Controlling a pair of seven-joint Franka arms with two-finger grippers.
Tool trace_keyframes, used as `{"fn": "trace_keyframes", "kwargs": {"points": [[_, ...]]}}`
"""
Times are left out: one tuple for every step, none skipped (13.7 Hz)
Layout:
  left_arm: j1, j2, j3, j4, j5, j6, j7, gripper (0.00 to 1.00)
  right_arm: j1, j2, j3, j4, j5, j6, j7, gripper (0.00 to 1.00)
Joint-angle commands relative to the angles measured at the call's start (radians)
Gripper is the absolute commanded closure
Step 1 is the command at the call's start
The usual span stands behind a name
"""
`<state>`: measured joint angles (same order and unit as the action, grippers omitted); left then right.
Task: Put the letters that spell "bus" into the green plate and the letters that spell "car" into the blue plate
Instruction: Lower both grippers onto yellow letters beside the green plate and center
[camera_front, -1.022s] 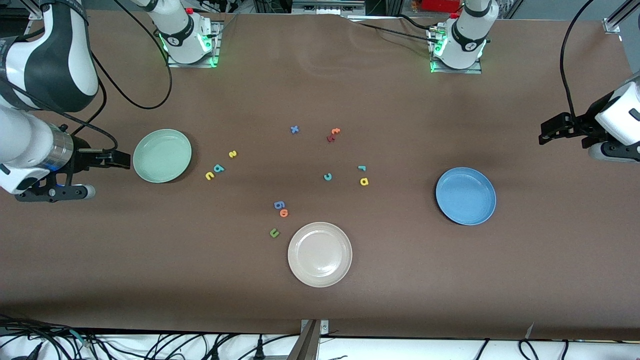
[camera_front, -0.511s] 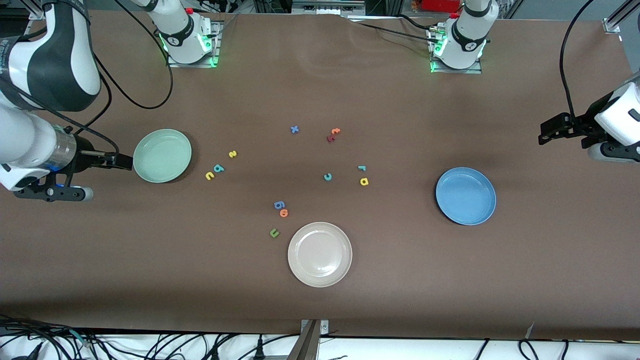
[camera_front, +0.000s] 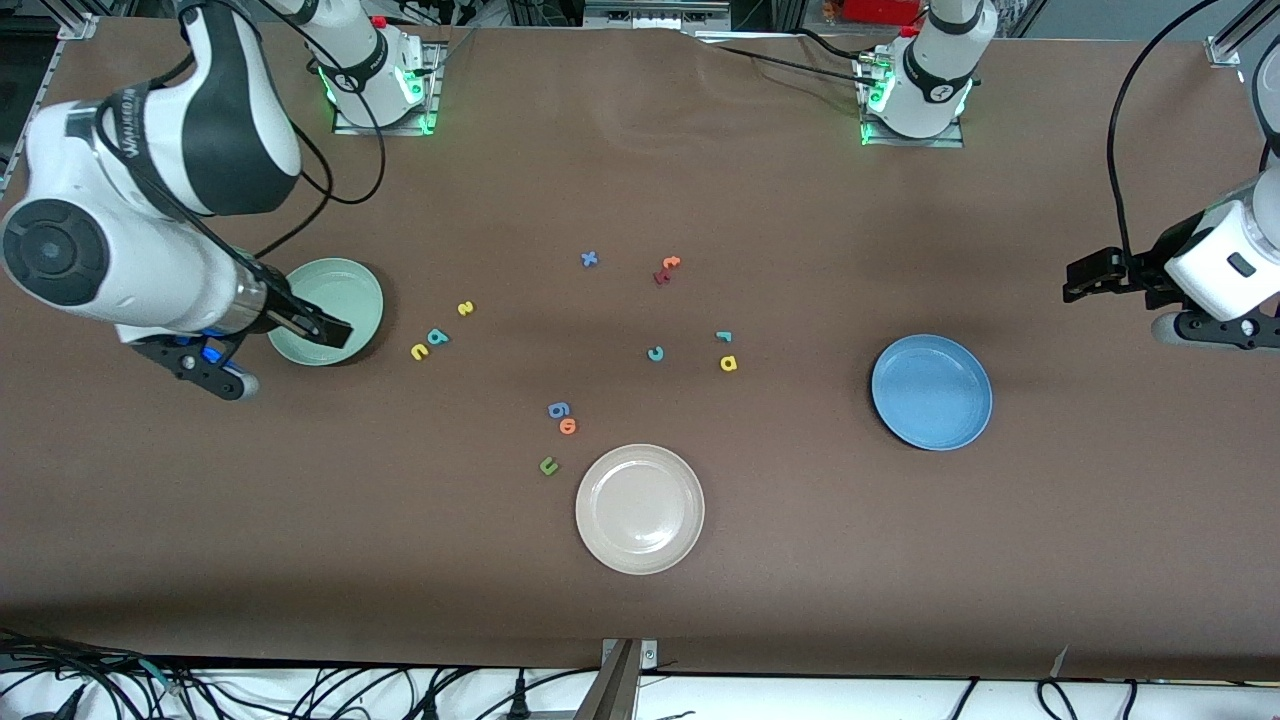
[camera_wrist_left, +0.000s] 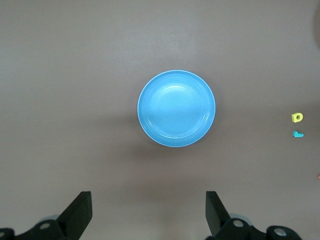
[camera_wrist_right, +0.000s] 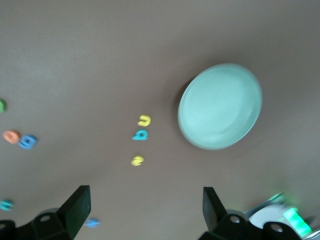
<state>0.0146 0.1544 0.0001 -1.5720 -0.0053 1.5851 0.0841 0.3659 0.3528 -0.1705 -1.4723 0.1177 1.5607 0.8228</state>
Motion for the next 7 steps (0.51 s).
{"fn": "trace_keyframes", "kwargs": {"points": [[-0.025, 0.065, -0.014, 0.007, 0.007, -0.002, 0.017, 0.00, -0.005, -0.032, 0.032, -0.132, 0.031, 0.103, 0.152, 0.01], [-0.042, 0.082, -0.019, 0.018, -0.001, 0.006, 0.010, 0.00, -0.005, -0.046, 0.035, -0.190, 0.031, 0.167, 0.179, 0.01], [-0.068, 0.112, -0.025, 0.029, -0.001, 0.006, 0.005, 0.00, -0.005, -0.057, 0.040, -0.247, 0.031, 0.233, 0.190, 0.01], [-0.108, 0.143, -0.028, 0.032, -0.004, 0.009, -0.009, 0.00, -0.005, -0.060, 0.058, -0.290, 0.031, 0.280, 0.206, 0.01], [-0.142, 0.177, -0.029, 0.036, -0.018, 0.038, -0.042, 0.00, -0.005, -0.060, 0.063, -0.327, 0.031, 0.309, 0.229, 0.01], [-0.157, 0.207, -0.028, 0.039, -0.083, 0.118, -0.093, 0.00, -0.005, -0.060, 0.071, -0.373, 0.031, 0.349, 0.239, 0.01], [-0.166, 0.235, -0.032, 0.036, -0.135, 0.201, -0.131, 0.00, -0.005, -0.063, 0.083, -0.429, 0.031, 0.405, 0.248, 0.01]]}}
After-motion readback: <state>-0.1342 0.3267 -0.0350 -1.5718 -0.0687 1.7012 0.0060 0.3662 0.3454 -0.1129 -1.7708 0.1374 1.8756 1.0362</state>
